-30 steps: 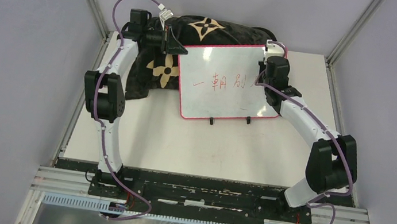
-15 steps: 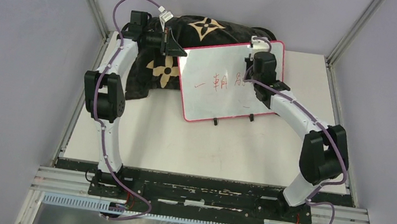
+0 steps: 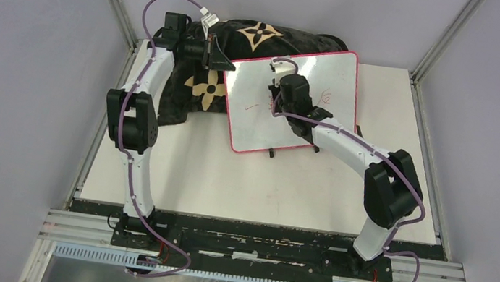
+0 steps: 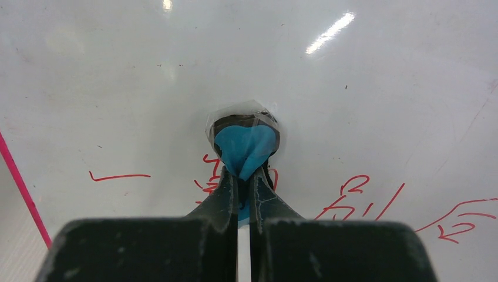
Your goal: Erase the whiteboard
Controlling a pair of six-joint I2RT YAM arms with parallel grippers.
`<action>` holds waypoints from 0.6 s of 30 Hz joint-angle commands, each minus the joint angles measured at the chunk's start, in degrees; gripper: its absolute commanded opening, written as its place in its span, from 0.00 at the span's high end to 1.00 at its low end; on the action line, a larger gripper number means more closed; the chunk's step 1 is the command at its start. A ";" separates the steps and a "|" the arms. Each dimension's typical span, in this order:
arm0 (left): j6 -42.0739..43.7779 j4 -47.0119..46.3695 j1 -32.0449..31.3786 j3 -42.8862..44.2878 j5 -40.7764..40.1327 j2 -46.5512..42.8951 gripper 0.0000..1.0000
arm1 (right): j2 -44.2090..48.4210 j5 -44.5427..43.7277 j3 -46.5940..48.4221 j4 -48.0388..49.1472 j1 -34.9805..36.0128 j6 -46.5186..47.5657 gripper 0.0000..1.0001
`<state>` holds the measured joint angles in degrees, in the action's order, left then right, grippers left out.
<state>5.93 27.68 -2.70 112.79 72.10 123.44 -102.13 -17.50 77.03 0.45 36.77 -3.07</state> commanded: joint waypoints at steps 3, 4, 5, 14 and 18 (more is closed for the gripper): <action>7.60 5.22 -1.10 5.38 -0.84 2.07 0.97 | 0.46 -2.60 0.81 1.91 -3.36 0.52 0.99; 8.04 5.85 -1.06 5.85 -0.82 2.27 0.97 | 1.11 -2.75 0.07 2.09 -4.53 0.26 0.99; 8.24 6.26 -1.08 6.17 -0.82 2.39 0.97 | 1.76 -3.06 -0.58 2.41 -6.00 0.08 0.99; 13.22 12.39 -0.95 8.68 -1.07 2.75 0.97 | 6.74 -4.44 -6.61 3.41 -16.17 -0.93 0.99; 14.13 13.38 -0.72 9.09 -0.99 2.61 0.97 | 7.49 -4.88 -8.14 3.70 -18.95 -1.50 0.99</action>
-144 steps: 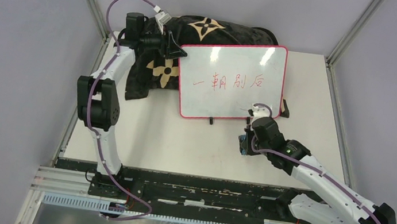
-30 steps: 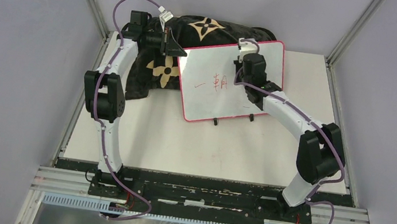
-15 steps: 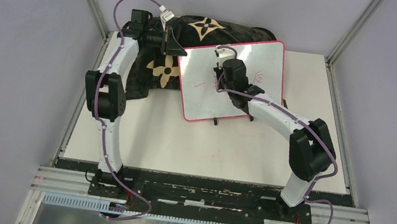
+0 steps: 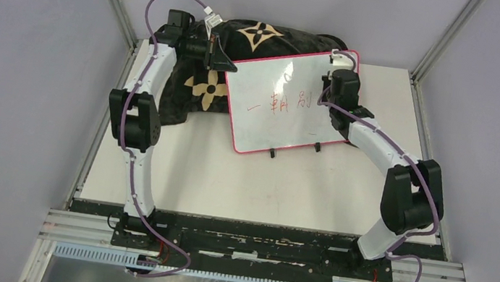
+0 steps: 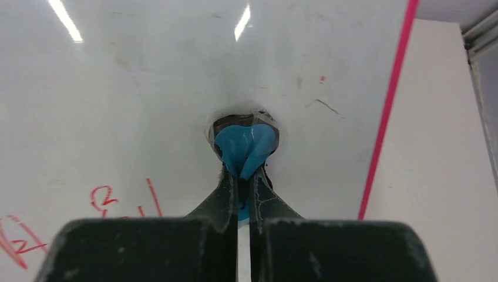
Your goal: Erase the whiteboard
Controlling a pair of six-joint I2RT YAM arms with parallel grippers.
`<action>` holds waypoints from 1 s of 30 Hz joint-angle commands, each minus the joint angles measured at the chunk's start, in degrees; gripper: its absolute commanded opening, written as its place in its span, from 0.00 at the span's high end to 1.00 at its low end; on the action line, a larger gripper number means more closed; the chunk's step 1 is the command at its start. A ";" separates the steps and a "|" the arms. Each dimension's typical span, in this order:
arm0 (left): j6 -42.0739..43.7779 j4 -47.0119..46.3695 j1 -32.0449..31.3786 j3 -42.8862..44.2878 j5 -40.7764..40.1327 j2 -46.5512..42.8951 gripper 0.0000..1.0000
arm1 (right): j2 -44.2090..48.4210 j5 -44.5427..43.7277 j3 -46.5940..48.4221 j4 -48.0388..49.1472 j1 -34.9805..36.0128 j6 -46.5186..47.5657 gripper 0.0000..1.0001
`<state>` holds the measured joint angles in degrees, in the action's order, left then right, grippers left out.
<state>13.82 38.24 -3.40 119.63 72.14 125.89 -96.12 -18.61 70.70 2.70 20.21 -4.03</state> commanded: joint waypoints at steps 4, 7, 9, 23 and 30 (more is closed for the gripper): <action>6.74 3.41 0.06 2.14 -1.34 0.06 0.97 | 1.95 -0.91 -2.39 1.65 -2.89 -0.64 0.99; 6.66 3.42 0.07 2.06 -1.30 0.23 0.97 | 2.49 3.79 -2.56 2.23 -2.12 -2.06 0.99; 6.65 3.42 0.06 1.92 -1.22 0.24 0.97 | 2.68 5.04 -2.75 2.71 -0.17 -1.77 0.99; 6.95 4.21 0.10 1.98 -0.45 -0.20 0.97 | -1.00 15.21 -2.20 6.57 9.75 -3.55 0.99; 8.60 6.05 0.06 2.34 -0.83 -0.29 0.97 | -2.32 8.33 -0.45 2.94 6.42 -2.69 0.99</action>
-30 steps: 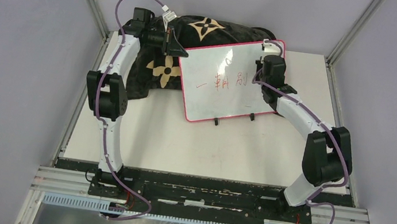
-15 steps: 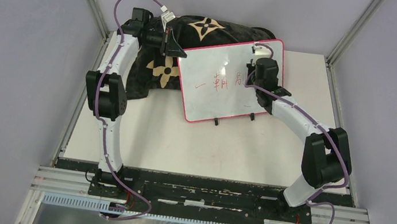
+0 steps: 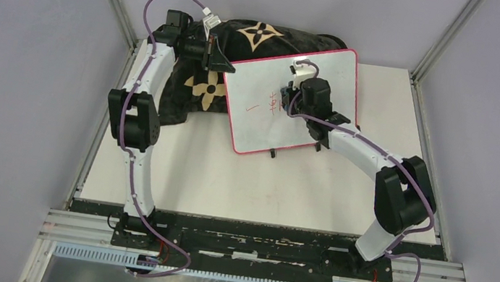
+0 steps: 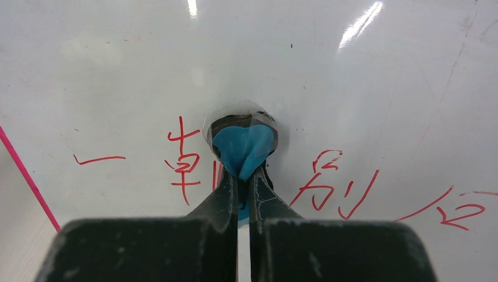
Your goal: Erase the whiteboard
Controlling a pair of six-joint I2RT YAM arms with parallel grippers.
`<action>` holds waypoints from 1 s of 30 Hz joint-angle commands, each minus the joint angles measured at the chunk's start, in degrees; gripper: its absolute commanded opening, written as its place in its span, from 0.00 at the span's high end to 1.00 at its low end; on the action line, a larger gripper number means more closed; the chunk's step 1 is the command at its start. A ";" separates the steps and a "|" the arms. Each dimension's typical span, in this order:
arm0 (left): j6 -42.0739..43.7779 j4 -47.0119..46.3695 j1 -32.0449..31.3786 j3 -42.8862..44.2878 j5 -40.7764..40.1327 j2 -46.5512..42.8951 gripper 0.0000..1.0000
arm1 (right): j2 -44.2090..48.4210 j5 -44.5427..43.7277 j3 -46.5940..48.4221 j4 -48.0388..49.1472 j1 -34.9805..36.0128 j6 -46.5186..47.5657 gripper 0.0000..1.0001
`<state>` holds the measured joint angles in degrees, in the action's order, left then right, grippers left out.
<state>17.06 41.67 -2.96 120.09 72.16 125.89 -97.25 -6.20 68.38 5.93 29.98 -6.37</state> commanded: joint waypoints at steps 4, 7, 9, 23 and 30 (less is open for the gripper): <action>6.11 3.31 -0.18 1.94 -0.83 -0.29 0.97 | 0.67 -6.77 0.06 -0.21 -8.33 -0.34 0.99; 6.17 3.33 -0.13 2.14 -0.74 -0.20 0.97 | 1.55 -9.39 -0.67 -0.51 -10.69 0.67 0.99; 6.15 3.34 -0.03 2.40 -0.71 -0.12 0.97 | 1.88 -9.70 -0.93 -0.71 -12.30 0.49 0.99; 6.58 4.12 0.77 2.70 -0.23 -0.11 0.97 | 2.64 -5.94 -3.45 2.03 -15.47 -1.55 0.99; 6.38 4.12 0.73 3.04 -0.08 0.14 0.97 | 4.90 -0.99 -5.72 3.86 -9.30 -3.80 0.99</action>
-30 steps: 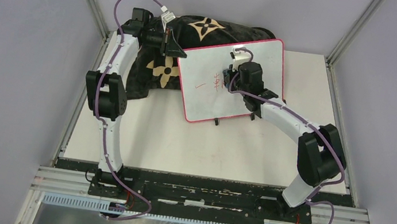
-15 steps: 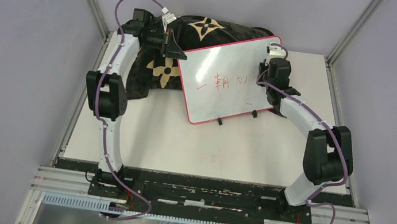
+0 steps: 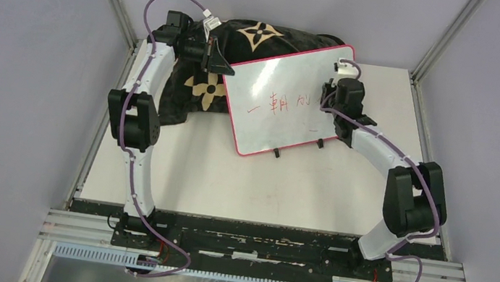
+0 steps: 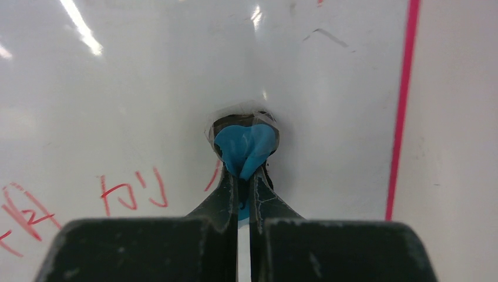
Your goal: Erase the whiteboard
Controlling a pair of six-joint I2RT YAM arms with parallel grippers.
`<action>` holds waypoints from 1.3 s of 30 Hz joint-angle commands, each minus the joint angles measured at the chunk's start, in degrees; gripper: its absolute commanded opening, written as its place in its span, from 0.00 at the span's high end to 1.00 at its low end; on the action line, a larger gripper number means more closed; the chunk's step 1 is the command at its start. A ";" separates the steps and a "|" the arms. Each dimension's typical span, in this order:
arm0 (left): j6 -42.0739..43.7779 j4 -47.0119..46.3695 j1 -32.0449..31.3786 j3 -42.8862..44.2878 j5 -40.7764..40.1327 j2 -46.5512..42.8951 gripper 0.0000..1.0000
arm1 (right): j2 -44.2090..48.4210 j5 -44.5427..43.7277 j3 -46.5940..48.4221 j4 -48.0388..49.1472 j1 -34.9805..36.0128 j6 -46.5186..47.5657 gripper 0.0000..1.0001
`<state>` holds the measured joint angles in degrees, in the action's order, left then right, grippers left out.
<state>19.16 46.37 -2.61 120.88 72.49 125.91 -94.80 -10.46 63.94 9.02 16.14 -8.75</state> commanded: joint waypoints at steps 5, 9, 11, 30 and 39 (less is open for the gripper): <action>4.18 -0.58 0.36 2.19 -0.34 0.17 0.97 | 1.47 4.92 0.71 0.55 10.92 -1.10 0.99; 4.05 -0.58 0.33 2.03 -0.17 0.30 0.97 | -1.17 5.97 3.53 -0.20 13.10 -0.99 0.99; 3.96 -0.58 0.33 1.91 -0.09 0.30 0.97 | -2.13 4.99 4.59 -0.95 13.12 -0.66 0.99; 4.64 0.16 0.49 2.36 0.11 0.22 0.97 | -2.06 -3.21 5.60 -4.88 -3.34 1.06 0.99; 7.44 3.85 0.45 3.46 -0.51 0.63 0.97 | -1.73 -3.27 4.59 -3.60 -6.46 0.64 0.99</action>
<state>20.78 48.60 -2.59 121.58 72.44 126.02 -96.71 -12.16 67.40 3.81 10.37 -8.62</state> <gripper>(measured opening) 0.181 0.038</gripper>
